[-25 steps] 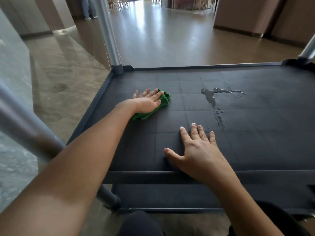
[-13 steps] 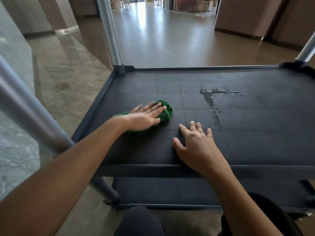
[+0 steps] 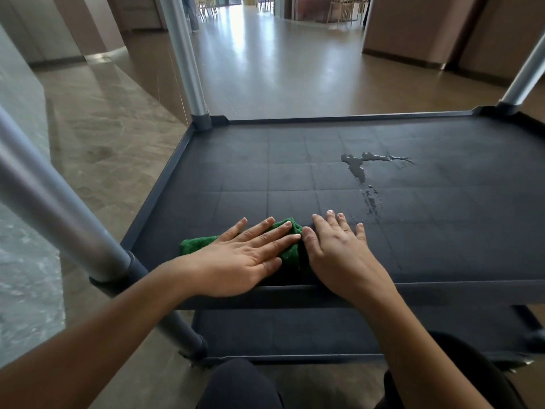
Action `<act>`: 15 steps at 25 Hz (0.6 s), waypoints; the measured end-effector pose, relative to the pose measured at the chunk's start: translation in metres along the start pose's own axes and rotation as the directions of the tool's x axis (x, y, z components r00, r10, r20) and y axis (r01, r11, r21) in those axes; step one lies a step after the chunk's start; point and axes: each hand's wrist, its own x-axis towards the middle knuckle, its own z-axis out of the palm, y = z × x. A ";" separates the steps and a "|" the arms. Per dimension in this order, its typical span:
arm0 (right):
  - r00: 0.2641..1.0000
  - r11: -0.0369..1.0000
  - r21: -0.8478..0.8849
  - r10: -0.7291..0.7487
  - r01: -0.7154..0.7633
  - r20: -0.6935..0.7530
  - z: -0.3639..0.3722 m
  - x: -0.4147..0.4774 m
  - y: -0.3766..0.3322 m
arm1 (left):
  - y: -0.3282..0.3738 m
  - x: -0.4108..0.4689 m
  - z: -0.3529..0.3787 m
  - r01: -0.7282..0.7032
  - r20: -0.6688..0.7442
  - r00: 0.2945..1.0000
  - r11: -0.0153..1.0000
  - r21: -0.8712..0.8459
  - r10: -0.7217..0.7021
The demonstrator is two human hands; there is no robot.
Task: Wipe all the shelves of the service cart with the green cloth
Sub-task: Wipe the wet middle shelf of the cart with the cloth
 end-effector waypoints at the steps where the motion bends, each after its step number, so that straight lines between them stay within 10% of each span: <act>1: 1.000 1.000 0.006 0.001 -0.001 0.001 -0.001 -0.001 0.000 | -0.003 0.010 -0.002 0.011 -0.021 1.000 1.000 -0.004 -0.011; 15: 0.989 0.993 0.111 -0.017 0.033 -0.145 -0.002 -0.006 -0.004 | -0.066 0.175 -0.058 0.341 -0.148 0.926 0.937 -0.071 -0.348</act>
